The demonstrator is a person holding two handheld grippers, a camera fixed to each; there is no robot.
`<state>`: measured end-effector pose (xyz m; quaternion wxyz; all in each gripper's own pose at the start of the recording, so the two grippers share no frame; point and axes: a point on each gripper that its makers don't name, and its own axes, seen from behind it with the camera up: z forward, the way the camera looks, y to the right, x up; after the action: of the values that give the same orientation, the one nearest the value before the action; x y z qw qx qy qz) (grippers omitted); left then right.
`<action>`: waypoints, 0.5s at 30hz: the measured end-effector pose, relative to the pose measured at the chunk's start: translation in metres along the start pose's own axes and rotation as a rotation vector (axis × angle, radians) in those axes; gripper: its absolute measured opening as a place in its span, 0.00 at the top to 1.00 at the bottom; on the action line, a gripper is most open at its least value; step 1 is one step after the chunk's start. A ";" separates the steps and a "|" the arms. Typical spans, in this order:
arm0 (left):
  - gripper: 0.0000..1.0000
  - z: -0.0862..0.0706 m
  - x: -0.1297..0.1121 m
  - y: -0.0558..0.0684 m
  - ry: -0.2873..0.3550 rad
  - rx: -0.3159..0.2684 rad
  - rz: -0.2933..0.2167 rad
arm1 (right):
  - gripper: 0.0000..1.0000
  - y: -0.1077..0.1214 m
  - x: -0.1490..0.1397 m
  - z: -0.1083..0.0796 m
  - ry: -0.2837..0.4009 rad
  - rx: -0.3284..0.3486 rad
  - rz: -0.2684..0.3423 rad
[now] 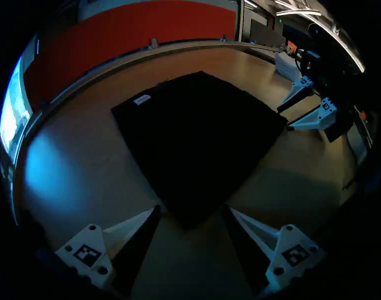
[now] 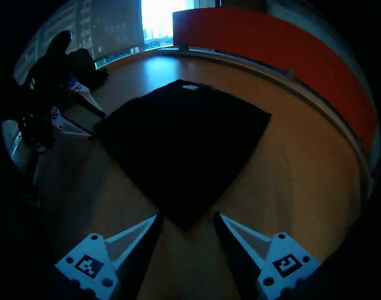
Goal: Fold towel
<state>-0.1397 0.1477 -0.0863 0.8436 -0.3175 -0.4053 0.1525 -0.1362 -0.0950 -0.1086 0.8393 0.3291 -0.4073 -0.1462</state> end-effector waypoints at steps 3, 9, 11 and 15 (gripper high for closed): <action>0.16 0.001 0.000 0.001 -0.004 -0.003 0.003 | 0.35 0.002 0.000 0.001 -0.003 -0.005 -0.002; 0.19 0.001 0.001 0.002 -0.007 -0.002 0.002 | 0.42 0.004 0.001 0.001 -0.011 -0.008 -0.005; 0.19 0.001 0.001 0.002 -0.006 -0.002 0.002 | 0.43 0.003 0.000 0.001 -0.018 -0.007 -0.013; 0.19 0.001 0.001 0.002 -0.006 -0.002 0.001 | 0.45 0.002 0.002 0.001 -0.020 0.001 -0.025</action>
<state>-0.1403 0.1503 -0.0867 0.8419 -0.3183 -0.4078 0.1536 -0.1364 -0.0952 -0.1059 0.8330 0.3333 -0.4117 -0.1599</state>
